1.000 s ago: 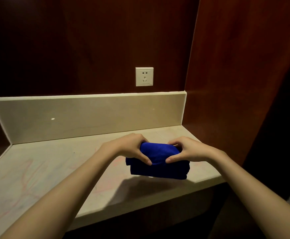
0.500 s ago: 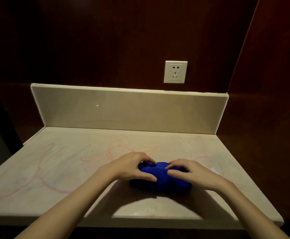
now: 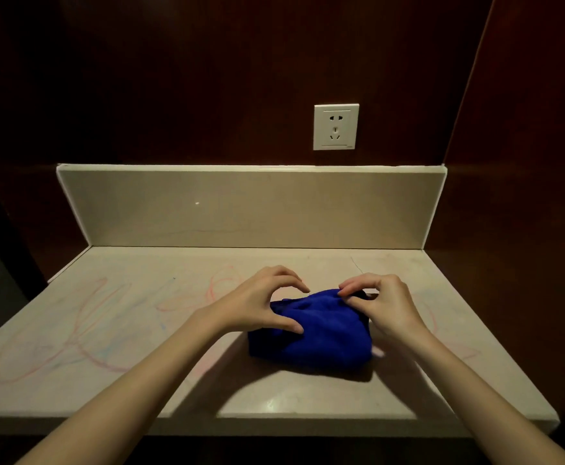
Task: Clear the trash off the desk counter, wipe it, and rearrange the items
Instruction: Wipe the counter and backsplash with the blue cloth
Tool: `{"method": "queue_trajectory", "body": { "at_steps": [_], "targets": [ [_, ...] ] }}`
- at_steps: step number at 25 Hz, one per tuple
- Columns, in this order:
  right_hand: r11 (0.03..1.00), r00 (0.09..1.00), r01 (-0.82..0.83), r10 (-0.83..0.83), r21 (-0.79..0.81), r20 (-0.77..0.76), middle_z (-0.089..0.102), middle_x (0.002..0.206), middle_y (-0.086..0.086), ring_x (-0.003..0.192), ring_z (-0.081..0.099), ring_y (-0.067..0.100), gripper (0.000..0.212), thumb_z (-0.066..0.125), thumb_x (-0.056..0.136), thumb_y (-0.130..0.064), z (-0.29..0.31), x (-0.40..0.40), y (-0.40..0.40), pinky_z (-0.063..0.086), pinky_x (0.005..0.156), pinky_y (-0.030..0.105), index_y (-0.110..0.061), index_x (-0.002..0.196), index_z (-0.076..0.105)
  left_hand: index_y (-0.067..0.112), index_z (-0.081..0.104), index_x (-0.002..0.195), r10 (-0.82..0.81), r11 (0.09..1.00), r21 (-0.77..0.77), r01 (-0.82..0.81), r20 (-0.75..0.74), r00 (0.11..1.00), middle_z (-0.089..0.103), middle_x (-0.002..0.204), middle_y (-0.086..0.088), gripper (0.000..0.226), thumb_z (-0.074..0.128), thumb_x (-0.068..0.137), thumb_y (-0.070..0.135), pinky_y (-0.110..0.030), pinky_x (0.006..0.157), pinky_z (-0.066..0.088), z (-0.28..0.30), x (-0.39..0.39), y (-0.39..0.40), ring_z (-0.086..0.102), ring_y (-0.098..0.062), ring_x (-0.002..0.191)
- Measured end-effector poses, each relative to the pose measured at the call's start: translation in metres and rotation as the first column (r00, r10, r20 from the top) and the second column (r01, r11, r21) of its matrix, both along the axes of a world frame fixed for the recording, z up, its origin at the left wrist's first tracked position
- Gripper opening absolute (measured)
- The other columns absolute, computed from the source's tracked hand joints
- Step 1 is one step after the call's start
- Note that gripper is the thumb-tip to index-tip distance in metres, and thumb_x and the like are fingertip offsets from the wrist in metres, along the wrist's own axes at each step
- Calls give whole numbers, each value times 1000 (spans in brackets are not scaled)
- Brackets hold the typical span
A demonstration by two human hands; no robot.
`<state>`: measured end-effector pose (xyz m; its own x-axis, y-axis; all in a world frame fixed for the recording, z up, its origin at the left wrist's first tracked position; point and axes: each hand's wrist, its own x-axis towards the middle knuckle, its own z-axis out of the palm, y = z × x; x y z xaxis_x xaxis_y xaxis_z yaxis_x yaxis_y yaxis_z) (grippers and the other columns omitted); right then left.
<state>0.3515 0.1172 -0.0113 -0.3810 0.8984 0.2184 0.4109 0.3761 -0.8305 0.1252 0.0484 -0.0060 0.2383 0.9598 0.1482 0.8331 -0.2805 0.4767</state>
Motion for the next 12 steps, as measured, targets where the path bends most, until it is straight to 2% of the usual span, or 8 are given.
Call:
{"method": "queue_trajectory", "body": {
  "at_steps": [1,3,5,6,8,10,12],
  "targets": [
    [1000,998,13,-14,23,67,68,91,-10,95,62,7,22,67,83,-2,-6,0,-1,49,84,21,-21,78,76,29,62,121,-36,999,19,36,-19,999,51,128,10,54,77,74,48,-13,101,30,1,2,-3,42,-1,119],
    [1000,970,-16,13,11,242,68,107,-5,105,59,9,21,60,90,-7,-17,2,-5,43,88,19,-19,95,75,26,63,122,-105,994,-26,102,-101,989,57,124,8,51,74,77,49,-20,100,37,-1,3,-11,48,-4,114],
    [993,917,-105,79,46,391,61,127,-7,120,50,8,25,53,95,-14,-16,8,-7,36,96,20,-22,111,70,28,61,125,-117,992,-72,108,-146,982,60,124,10,54,73,77,50,-26,100,40,-6,0,-18,51,-5,113],
    [985,889,-165,121,61,442,53,136,-10,128,43,8,26,51,97,-21,-12,12,-8,32,101,22,-25,116,67,28,59,128,-111,993,-62,103,-151,982,59,128,10,57,73,77,50,-24,102,38,-9,-2,-20,50,-5,116],
    [959,833,-284,236,21,501,38,148,-14,137,30,6,36,52,94,-39,-6,16,-13,25,108,25,-31,129,56,29,53,135,-107,994,-49,100,-187,976,53,138,10,66,74,76,50,-18,105,30,-15,-5,-21,44,-6,127],
    [929,758,-363,337,-68,558,30,152,-16,140,23,7,56,57,87,-52,-9,16,-22,24,113,32,-38,139,41,30,43,142,-121,992,-63,109,-230,966,43,148,9,76,73,76,52,-22,110,24,-20,-5,-21,33,-8,137],
    [923,745,-382,339,-48,575,37,148,-15,134,33,7,61,63,84,-50,-17,13,-30,31,111,33,-42,139,38,31,39,145,-130,991,-66,117,-241,962,41,149,9,77,72,78,50,-25,112,24,-23,-4,-20,33,-10,138]
  ]
}}
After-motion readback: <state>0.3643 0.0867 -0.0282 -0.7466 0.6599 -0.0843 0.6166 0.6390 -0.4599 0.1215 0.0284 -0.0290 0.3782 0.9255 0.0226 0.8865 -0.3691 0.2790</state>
